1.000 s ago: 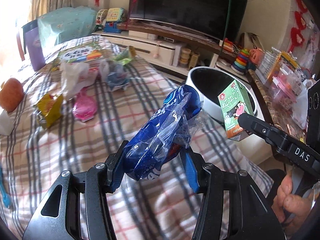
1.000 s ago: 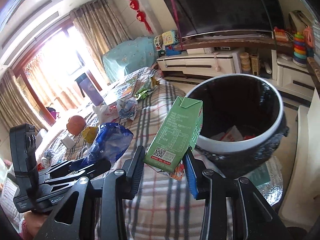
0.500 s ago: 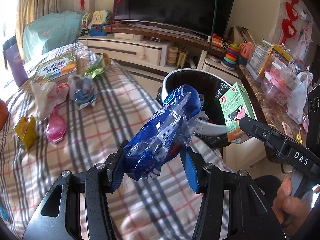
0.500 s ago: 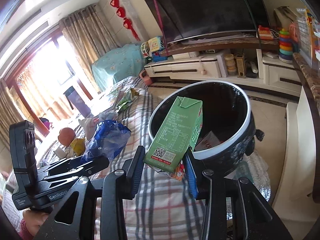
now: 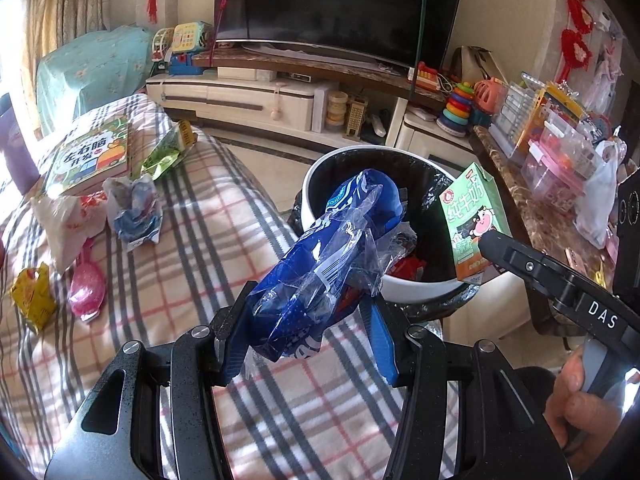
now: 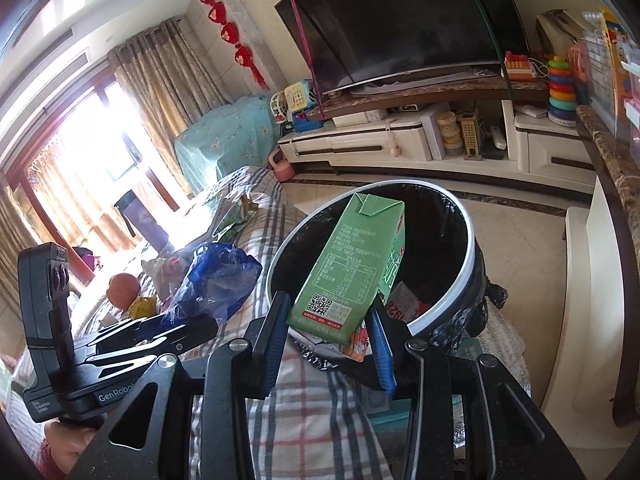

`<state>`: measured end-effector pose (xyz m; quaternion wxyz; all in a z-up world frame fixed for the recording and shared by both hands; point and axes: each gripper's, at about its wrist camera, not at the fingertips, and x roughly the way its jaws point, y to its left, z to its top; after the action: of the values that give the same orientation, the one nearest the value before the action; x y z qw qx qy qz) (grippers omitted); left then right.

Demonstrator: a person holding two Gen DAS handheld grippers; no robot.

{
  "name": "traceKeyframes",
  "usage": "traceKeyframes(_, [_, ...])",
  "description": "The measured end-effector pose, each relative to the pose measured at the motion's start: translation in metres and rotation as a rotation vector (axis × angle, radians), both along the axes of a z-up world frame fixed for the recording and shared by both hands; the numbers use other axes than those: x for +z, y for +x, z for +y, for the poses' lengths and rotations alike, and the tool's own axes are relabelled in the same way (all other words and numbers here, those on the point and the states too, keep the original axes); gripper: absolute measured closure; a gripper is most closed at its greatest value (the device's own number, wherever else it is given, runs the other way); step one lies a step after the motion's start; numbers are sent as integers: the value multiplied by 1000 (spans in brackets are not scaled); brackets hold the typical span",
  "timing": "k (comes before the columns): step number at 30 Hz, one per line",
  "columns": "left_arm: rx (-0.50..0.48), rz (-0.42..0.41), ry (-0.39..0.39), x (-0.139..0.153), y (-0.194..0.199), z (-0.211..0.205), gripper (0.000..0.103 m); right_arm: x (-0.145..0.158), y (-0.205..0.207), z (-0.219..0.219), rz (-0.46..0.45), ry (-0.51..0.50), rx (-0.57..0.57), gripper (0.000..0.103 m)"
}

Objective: Collect trash
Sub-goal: 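Carry the blue bag and green juice carton in both tools over the bin, then open both tools to drop the blue bag and juice carton into the bin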

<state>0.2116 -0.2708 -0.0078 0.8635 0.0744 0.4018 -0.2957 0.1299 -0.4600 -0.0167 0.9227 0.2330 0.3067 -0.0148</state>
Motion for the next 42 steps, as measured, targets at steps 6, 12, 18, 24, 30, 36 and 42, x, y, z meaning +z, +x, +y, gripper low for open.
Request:
traceKeyframes(6, [-9,4,9,-2,4,-8,52,0,3,-6,3,-3,-4,64])
traceKeyframes(12, [-22,-2,17,-1,8,-18,52,-1,7,-11,5,2,-7,64])
traceKeyframes(18, [-26,-2,27,-3,17,-30,52,-2,17,-19,14,-2,-3,64])
traceKeyframes(24, [-26,-3,33,-2,29,-42,52,-1,30,-28,20,-5,-1,64])
traceKeyframes(30, [-29,-3,45,-3,38,-54,52,-1,42,-31,34,-22,8,64])
traceKeyframes(36, [-32,6,49,-6,44,-61,52,-7,49,-33,56,-25,14,64])
traceKeyframes(42, [-31,17,56,-10,49,-66,51,-12,53,-37,69,-22,4,64])
